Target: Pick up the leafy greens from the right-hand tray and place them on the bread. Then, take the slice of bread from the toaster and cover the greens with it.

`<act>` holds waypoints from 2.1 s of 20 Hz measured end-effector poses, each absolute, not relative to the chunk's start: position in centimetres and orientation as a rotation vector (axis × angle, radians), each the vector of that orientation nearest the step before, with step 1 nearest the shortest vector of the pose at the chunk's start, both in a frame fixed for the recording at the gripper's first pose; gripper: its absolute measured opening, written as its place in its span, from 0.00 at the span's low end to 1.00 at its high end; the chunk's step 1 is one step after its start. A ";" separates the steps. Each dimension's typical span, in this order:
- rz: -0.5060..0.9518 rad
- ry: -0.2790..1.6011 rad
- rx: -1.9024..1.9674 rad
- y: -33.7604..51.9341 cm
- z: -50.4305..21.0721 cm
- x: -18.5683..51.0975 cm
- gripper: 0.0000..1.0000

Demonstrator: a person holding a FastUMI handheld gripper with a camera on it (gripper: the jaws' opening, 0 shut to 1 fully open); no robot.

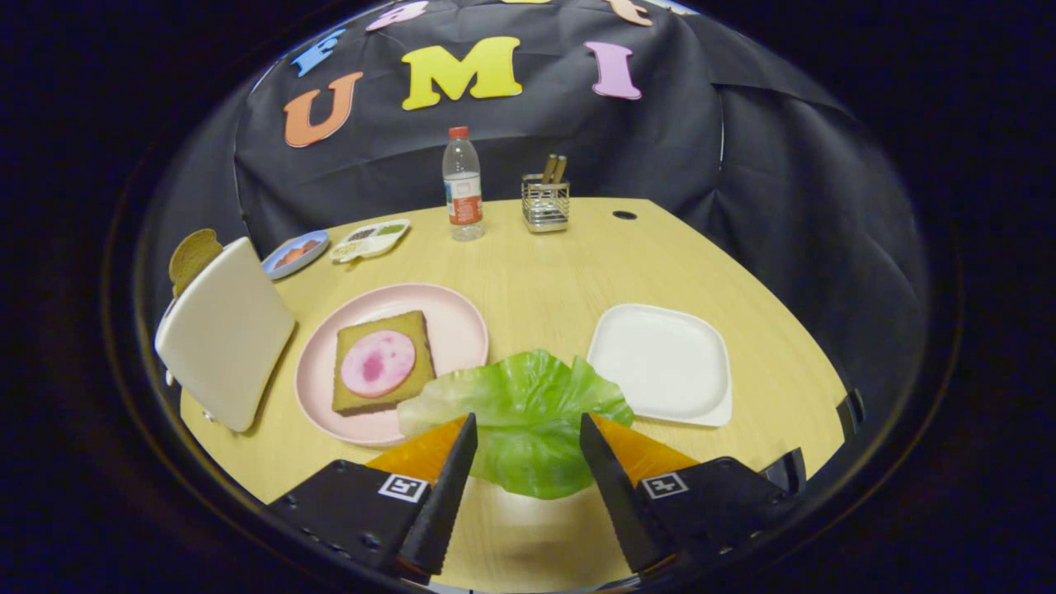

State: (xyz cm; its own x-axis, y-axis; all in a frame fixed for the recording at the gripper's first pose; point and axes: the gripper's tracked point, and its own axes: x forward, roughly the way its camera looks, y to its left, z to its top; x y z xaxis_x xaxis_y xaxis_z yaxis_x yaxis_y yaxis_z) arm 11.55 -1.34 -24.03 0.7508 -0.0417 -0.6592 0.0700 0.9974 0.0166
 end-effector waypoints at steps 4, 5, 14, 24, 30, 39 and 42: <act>-0.064 0.767 0.003 -0.9 -26.6 11.2 0.87; -0.052 0.757 0.015 -0.5 -26.6 11.3 0.92; -0.039 0.756 0.179 -0.4 -26.5 11.6 0.01; 0.036 0.641 0.126 4.2 -19.9 14.1 0.00; 0.153 0.697 0.002 12.4 -22.3 16.9 0.00; 0.197 0.645 -0.017 13.8 -19.5 16.9 0.70; 0.216 0.561 -0.005 15.1 -14.1 16.1 0.96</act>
State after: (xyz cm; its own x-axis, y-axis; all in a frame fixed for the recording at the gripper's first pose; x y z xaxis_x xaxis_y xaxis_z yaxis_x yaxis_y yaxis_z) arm 16.09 15.14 -14.13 0.8246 0.2020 -0.5283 -0.2045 0.9773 0.0545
